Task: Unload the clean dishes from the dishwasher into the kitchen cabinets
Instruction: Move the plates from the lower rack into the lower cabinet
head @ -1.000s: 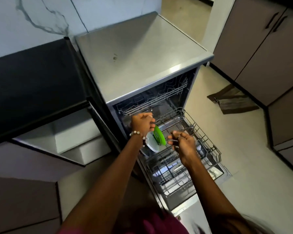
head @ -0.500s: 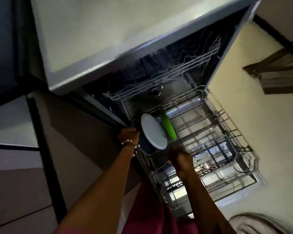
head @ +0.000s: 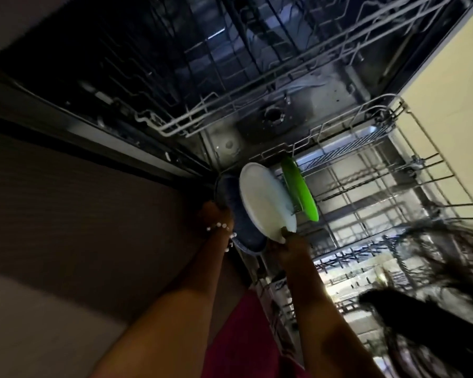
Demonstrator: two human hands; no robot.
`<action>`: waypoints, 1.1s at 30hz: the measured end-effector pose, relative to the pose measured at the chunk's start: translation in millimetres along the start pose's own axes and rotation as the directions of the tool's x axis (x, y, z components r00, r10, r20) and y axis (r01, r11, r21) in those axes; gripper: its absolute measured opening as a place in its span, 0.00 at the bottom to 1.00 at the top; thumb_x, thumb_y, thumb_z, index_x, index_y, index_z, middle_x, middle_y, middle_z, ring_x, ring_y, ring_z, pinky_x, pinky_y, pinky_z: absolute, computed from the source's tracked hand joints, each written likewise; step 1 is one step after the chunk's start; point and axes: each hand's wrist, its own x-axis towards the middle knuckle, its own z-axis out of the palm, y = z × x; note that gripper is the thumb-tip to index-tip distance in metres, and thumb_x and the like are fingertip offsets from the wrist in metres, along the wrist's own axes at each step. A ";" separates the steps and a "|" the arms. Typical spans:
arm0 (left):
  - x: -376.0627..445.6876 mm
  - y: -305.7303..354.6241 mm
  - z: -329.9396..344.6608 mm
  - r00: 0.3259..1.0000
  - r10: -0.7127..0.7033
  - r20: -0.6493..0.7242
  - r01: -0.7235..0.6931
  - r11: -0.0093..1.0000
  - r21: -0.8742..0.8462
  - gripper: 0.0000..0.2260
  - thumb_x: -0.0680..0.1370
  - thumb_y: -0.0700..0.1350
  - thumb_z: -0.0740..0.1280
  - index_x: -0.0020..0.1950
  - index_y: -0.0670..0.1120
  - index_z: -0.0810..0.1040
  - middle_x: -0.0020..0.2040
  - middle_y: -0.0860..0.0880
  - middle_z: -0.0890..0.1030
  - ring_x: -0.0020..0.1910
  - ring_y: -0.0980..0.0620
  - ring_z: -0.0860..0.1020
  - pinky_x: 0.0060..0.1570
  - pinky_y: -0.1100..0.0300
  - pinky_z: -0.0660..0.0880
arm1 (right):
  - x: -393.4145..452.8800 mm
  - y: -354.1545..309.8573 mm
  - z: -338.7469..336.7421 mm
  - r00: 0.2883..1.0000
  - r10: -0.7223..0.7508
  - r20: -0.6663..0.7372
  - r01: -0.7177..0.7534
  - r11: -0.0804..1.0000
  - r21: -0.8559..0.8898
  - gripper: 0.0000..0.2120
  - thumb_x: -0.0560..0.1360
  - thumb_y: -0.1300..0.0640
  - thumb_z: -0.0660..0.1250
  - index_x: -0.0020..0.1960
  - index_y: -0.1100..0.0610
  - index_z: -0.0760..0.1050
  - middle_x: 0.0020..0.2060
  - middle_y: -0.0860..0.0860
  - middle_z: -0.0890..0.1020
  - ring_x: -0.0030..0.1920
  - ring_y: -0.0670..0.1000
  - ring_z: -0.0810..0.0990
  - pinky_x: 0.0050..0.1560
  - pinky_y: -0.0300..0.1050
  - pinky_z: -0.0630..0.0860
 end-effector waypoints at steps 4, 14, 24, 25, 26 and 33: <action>-8.4 9.0 -10.0 0.999 0.019 -0.039 -0.017 0.998 0.062 0.13 0.77 0.42 0.63 0.51 0.32 0.80 0.49 0.33 0.81 0.51 0.36 0.80 0.47 0.49 0.74 | -21.7 -0.1 1.0 0.990 -0.129 0.065 0.134 0.987 -0.091 0.23 0.75 0.41 0.62 0.47 0.63 0.75 0.41 0.61 0.80 0.44 0.62 0.79 0.44 0.52 0.78; -91.2 29.0 -79.7 0.997 -0.001 -0.082 0.013 0.989 0.148 0.13 0.80 0.40 0.59 0.56 0.34 0.79 0.56 0.35 0.80 0.58 0.37 0.78 0.55 0.49 0.73 | -147.6 -34.3 -61.3 0.969 -0.212 0.124 0.231 0.958 -0.170 0.13 0.75 0.50 0.69 0.54 0.58 0.79 0.49 0.56 0.83 0.50 0.52 0.81 0.47 0.34 0.76; -254.8 28.2 -188.5 0.990 -0.047 -0.135 -0.003 0.938 -0.346 0.11 0.75 0.44 0.68 0.50 0.37 0.82 0.49 0.35 0.82 0.51 0.36 0.80 0.48 0.47 0.76 | -326.5 -111.0 -131.5 0.934 -0.019 0.356 -0.201 0.797 0.569 0.26 0.62 0.71 0.77 0.58 0.64 0.73 0.43 0.60 0.81 0.47 0.54 0.76 0.32 0.41 0.81; -270.8 26.4 -199.4 0.990 -0.010 -0.139 -0.046 0.918 -0.393 0.10 0.74 0.44 0.68 0.47 0.37 0.82 0.47 0.36 0.83 0.48 0.37 0.81 0.45 0.49 0.76 | -343.3 -121.4 -135.4 0.909 0.019 0.416 -0.324 0.661 0.677 0.33 0.55 0.77 0.77 0.58 0.66 0.72 0.42 0.63 0.79 0.45 0.56 0.74 0.26 0.45 0.80; -285.9 25.9 -209.9 0.989 0.017 -0.150 -0.082 0.897 -0.435 0.09 0.73 0.43 0.69 0.44 0.36 0.82 0.44 0.37 0.83 0.44 0.39 0.81 0.42 0.51 0.75 | -360.0 -129.5 -139.8 0.893 0.019 0.449 -0.386 0.545 0.744 0.37 0.50 0.80 0.77 0.57 0.67 0.71 0.42 0.63 0.77 0.43 0.56 0.73 0.23 0.46 0.78; -354.9 19.0 -285.4 0.977 0.102 -0.188 -0.202 0.726 -0.658 0.08 0.70 0.45 0.72 0.37 0.40 0.80 0.34 0.41 0.81 0.32 0.47 0.77 0.35 0.54 0.77 | -459.6 -160.0 -163.5 0.932 -0.160 0.326 -0.185 0.563 0.806 0.23 0.56 0.75 0.71 0.50 0.64 0.74 0.36 0.62 0.84 0.40 0.59 0.83 0.29 0.51 0.81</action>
